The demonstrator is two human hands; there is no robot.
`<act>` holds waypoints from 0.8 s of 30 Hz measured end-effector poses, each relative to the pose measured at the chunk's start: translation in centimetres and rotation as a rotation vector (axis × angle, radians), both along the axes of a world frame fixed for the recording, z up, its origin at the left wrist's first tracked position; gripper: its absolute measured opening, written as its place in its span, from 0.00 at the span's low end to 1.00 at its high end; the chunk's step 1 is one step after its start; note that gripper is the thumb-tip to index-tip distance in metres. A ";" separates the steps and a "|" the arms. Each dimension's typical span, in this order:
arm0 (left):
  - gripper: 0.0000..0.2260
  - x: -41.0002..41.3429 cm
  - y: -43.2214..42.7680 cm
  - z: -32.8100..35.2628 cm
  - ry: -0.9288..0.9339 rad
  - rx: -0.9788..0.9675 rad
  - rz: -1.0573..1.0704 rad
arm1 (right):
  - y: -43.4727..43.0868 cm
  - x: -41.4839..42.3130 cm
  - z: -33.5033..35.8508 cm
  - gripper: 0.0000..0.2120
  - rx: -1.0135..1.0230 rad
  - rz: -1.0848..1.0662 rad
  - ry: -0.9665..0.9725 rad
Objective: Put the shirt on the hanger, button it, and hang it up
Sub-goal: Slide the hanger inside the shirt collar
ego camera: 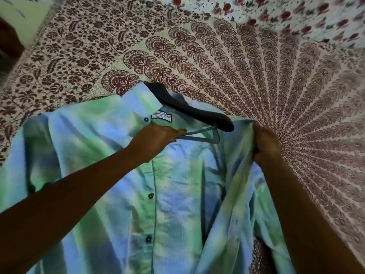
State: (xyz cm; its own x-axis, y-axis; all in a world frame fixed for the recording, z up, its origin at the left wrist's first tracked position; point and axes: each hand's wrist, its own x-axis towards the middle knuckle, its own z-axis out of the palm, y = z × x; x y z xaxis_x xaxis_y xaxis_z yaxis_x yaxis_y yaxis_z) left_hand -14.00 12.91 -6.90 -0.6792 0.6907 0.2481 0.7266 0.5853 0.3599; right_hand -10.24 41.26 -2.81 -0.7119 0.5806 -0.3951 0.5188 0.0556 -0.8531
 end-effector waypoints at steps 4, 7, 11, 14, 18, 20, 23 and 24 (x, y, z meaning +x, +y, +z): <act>0.27 1.1 -0.4 -2.1 -0.060 -0.128 -0.043 | 1.4 -1.6 2.3 0.15 -0.125 -0.041 0.146; 0.26 0.9 1.0 -2.2 -0.077 -0.226 -0.031 | -0.1 -2.2 2.8 0.15 -0.173 0.039 0.253; 0.15 0.3 5.0 -1.2 -0.092 -0.380 0.128 | -4.7 -1.9 2.1 0.12 -0.128 0.172 0.404; 0.12 0.1 6.4 -1.2 -0.231 -0.438 0.234 | -7.4 -1.0 1.8 0.09 -0.160 0.646 0.111; 0.04 -0.2 5.1 -1.8 -0.095 -0.239 0.023 | -5.8 0.1 -0.4 0.04 0.304 0.585 0.103; 0.11 -0.6 3.3 -3.2 -0.075 -0.214 -0.024 | -3.4 0.5 -1.8 0.12 0.590 0.343 0.149; 0.17 0.6 1.8 -3.9 -0.073 -0.016 0.095 | -1.0 1.1 -4.0 0.36 0.835 0.588 -0.182; 0.19 1.3 1.7 -3.7 -0.108 0.064 0.138 | -1.0 1.5 -4.7 0.41 0.866 0.723 -0.287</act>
